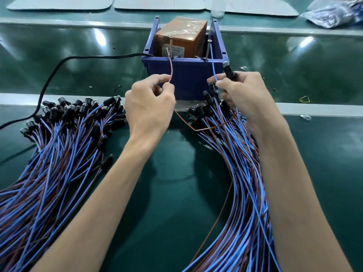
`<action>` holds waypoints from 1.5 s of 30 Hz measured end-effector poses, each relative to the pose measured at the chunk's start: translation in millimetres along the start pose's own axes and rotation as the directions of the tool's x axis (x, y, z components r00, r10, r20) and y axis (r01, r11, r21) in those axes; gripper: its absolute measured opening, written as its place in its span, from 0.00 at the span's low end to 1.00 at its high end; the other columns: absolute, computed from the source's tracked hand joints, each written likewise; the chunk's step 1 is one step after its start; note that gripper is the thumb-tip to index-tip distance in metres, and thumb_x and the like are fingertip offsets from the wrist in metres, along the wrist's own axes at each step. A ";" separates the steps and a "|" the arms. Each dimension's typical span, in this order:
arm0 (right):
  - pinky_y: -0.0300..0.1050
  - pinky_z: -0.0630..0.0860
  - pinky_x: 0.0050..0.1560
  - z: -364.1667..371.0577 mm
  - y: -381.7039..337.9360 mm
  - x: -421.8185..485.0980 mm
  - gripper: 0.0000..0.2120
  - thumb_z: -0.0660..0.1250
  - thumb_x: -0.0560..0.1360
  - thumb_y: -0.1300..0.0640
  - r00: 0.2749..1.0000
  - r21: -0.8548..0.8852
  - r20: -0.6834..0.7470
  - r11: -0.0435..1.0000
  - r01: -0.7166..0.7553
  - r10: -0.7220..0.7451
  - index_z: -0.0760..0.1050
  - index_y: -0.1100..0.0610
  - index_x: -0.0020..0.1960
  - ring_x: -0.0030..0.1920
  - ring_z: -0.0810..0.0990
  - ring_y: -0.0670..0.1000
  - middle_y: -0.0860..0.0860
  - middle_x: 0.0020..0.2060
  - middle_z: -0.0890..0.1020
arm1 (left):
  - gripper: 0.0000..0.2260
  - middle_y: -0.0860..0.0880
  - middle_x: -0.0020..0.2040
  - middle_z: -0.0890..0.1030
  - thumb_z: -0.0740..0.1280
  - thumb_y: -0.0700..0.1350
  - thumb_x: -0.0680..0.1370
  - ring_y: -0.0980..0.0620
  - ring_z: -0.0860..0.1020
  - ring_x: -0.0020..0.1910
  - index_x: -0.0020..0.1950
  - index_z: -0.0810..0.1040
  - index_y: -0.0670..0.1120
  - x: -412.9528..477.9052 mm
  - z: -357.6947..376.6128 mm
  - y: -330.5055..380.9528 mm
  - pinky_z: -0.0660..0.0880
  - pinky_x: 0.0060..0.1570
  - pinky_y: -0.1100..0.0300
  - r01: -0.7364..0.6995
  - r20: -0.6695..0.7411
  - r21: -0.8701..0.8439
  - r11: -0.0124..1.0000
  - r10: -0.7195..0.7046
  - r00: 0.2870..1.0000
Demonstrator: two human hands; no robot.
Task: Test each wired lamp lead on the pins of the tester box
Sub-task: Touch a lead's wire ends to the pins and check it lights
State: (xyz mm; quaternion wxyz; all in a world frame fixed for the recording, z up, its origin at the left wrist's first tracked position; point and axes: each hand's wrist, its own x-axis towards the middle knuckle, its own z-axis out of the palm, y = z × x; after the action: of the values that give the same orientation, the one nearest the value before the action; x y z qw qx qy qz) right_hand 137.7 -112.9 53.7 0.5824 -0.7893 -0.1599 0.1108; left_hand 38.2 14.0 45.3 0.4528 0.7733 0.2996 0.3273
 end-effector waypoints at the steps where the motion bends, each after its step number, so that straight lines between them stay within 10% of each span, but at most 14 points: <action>1: 0.29 0.60 0.26 -0.8 -0.1 -0.2 0.11 0.62 0.76 0.62 1.000 -0.007 0.003 1.000 0.001 -0.001 0.82 0.54 0.42 0.22 0.64 0.41 0.40 0.19 0.67 | 0.16 0.53 0.32 0.81 0.60 0.49 0.70 0.48 0.81 0.40 0.51 0.84 0.52 -0.9 -0.3 1.1 0.77 0.50 0.56 -0.007 -0.001 -0.003 1.000 0.007 1.000; 17: 0.28 0.60 0.23 -3.7 -0.6 0.2 0.09 0.65 0.74 0.58 1.000 -0.058 0.023 0.998 0.002 -0.001 0.83 0.53 0.40 0.20 0.65 0.41 0.41 0.18 0.67 | 0.14 0.52 0.32 0.81 0.62 0.48 0.69 0.47 0.81 0.37 0.48 0.85 0.50 -9.1 3.8 7.4 0.77 0.47 0.54 -0.077 0.031 -0.026 0.997 0.078 0.997; 30: 0.32 0.59 0.23 -4.6 -3.1 1.8 0.12 0.63 0.74 0.63 0.995 0.026 -0.059 0.996 -0.081 0.083 0.78 0.72 0.49 0.20 0.61 0.43 0.43 0.16 0.64 | 0.15 0.49 0.31 0.80 0.62 0.47 0.70 0.46 0.80 0.35 0.49 0.85 0.50 -10.5 7.1 6.0 0.77 0.46 0.53 -0.108 0.050 -0.044 0.993 0.110 0.993; 35: 0.35 0.60 0.27 -4.5 -2.9 1.4 0.10 0.62 0.72 0.62 0.990 -0.049 -0.117 0.995 -0.085 0.079 0.72 0.56 0.32 0.19 0.64 0.42 0.43 0.15 0.67 | 0.16 0.50 0.31 0.80 0.62 0.48 0.70 0.46 0.81 0.36 0.51 0.85 0.49 -9.6 6.4 5.4 0.78 0.47 0.53 -0.102 0.065 -0.051 0.993 0.105 0.992; 45: 0.39 0.61 0.32 -6.5 -2.1 0.5 0.08 0.64 0.72 0.60 0.989 -0.053 -0.124 0.994 -0.092 0.084 0.79 0.62 0.42 0.23 0.67 0.42 0.43 0.15 0.68 | 0.15 0.51 0.30 0.80 0.62 0.48 0.70 0.47 0.81 0.35 0.51 0.85 0.50 -10.0 5.4 4.8 0.78 0.46 0.54 -0.099 0.062 -0.044 0.994 0.101 0.993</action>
State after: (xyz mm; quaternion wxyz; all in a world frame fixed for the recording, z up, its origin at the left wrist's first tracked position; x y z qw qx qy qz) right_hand 140.3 -118.0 57.7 0.5621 -0.8177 -0.0922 0.0832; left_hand 37.2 1.6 45.3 0.4611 0.7879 0.2390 0.3307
